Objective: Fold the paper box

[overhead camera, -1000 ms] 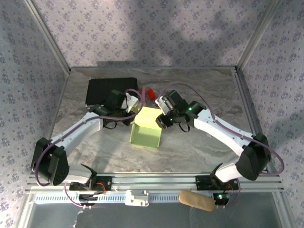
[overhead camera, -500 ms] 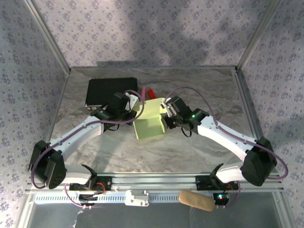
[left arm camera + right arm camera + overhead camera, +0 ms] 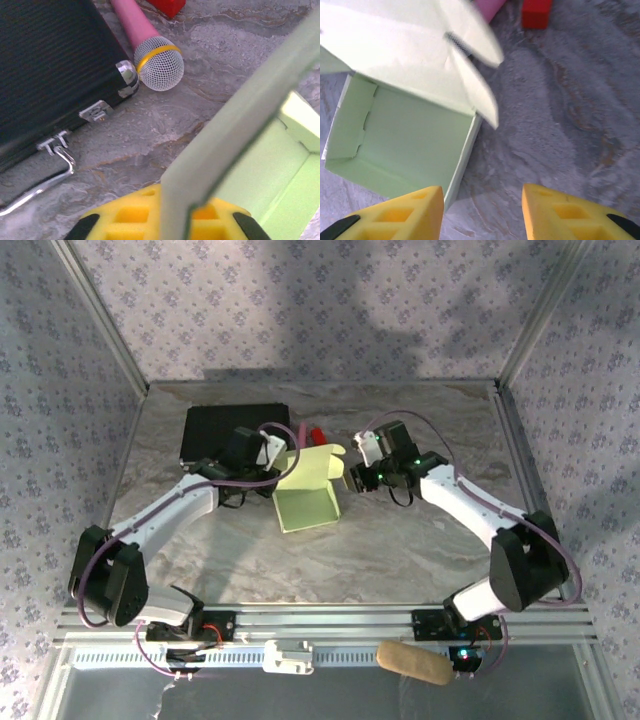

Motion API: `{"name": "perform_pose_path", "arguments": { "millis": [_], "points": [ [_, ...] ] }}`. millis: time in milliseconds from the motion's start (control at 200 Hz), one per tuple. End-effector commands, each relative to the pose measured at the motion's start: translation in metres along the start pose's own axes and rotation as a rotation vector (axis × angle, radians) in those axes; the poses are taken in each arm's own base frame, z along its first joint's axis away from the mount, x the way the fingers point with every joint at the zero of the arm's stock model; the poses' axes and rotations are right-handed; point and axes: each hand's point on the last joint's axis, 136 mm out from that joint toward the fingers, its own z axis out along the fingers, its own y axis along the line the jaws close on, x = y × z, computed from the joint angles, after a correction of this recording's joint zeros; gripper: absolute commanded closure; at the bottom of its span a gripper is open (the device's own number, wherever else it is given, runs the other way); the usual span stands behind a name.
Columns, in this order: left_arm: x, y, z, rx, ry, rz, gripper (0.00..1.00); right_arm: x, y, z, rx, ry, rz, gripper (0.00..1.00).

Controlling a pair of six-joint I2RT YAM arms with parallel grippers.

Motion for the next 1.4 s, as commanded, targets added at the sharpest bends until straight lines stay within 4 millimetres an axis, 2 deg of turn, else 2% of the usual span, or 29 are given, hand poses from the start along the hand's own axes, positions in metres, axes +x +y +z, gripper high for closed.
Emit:
{"name": "perform_pose_path", "arguments": {
  "millis": [0,155,300,330,340,360,585,710,869,1104,1399],
  "points": [
    [-0.006,-0.007,-0.001,0.057,0.017,0.029,0.81,-0.018,0.010,0.002,-0.071,-0.045,-0.052,0.54],
    [0.002,0.000,0.002,0.033,0.057,0.030,0.72,-0.028,0.010,0.010,-0.089,-0.039,-0.061,0.54],
    [0.004,0.007,-0.007,0.000,0.063,-0.010,0.67,-0.031,0.005,0.019,-0.085,-0.021,-0.063,0.55],
    [0.006,0.007,-0.009,-0.002,0.065,-0.021,0.65,-0.029,0.004,0.021,-0.085,-0.013,-0.061,0.55],
    [0.007,0.007,-0.010,-0.003,0.065,-0.025,0.65,-0.039,0.004,0.018,-0.083,-0.034,-0.067,0.55],
    [0.008,0.007,-0.012,-0.002,0.065,-0.032,0.63,-0.043,0.003,0.018,-0.080,-0.041,-0.070,0.55],
    [0.026,0.003,-0.021,0.012,0.083,-0.132,0.54,-0.051,-0.003,0.033,-0.088,-0.004,-0.083,0.55],
    [0.030,-0.002,-0.020,0.037,0.108,-0.182,0.56,-0.048,-0.002,0.044,-0.115,0.033,-0.094,0.56],
    [0.036,0.001,-0.013,0.018,0.126,-0.202,0.61,-0.049,-0.006,0.049,-0.110,0.038,-0.093,0.59],
    [0.033,0.000,-0.008,0.012,0.122,-0.218,0.66,-0.054,-0.006,0.049,-0.112,0.031,-0.086,0.68],
    [0.029,0.004,0.000,-0.043,0.122,-0.234,0.75,-0.054,-0.005,0.050,-0.106,0.032,-0.081,0.83]
  ]
}}
